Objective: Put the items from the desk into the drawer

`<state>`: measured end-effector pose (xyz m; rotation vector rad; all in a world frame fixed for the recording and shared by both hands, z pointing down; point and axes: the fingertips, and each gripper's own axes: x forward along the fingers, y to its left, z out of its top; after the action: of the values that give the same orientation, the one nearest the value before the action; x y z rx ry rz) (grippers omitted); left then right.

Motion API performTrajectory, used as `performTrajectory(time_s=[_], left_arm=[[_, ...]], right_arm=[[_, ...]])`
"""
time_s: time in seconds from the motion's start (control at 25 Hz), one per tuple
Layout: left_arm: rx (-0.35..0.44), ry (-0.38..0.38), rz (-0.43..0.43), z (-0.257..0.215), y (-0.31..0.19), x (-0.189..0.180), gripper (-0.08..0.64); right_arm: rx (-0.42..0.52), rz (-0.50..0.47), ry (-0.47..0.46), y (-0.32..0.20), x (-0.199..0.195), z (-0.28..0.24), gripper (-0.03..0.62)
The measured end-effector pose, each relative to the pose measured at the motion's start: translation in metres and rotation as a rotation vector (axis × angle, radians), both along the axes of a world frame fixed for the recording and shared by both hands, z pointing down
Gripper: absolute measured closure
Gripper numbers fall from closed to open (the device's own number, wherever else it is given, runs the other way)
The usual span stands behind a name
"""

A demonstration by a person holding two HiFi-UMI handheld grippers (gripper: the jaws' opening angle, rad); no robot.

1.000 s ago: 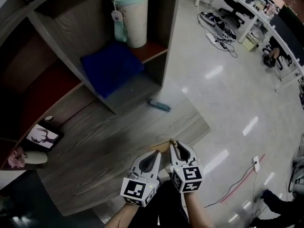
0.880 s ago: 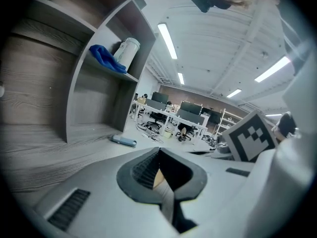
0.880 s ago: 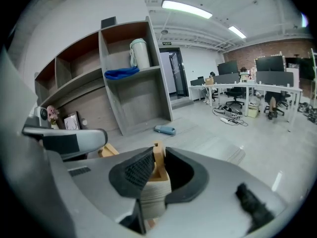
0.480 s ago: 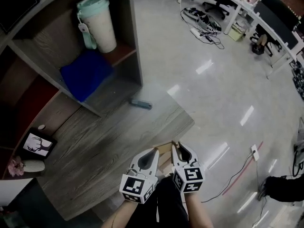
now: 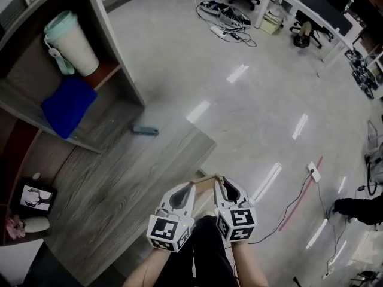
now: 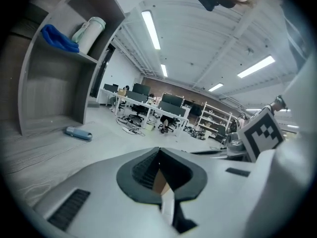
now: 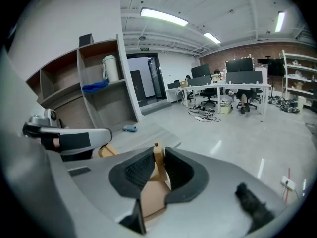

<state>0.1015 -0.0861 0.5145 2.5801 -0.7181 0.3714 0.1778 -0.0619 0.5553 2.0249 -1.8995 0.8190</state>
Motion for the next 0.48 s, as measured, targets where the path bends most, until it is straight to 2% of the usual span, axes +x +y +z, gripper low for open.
performTrajectory(time_s=[0.24, 0.48], left_arm=[[-0.017, 0.001, 0.035, 0.008, 0.015, 0.02, 0.549], [-0.036, -0.028, 0.027, 0.03, 0.021, 0.024, 0.549]], right_arm=[[-0.014, 0.048, -0.006, 0.021, 0.02, 0.009, 0.523], [-0.046, 0.033, -0.012, 0.028, 0.027, 0.037, 0.523]])
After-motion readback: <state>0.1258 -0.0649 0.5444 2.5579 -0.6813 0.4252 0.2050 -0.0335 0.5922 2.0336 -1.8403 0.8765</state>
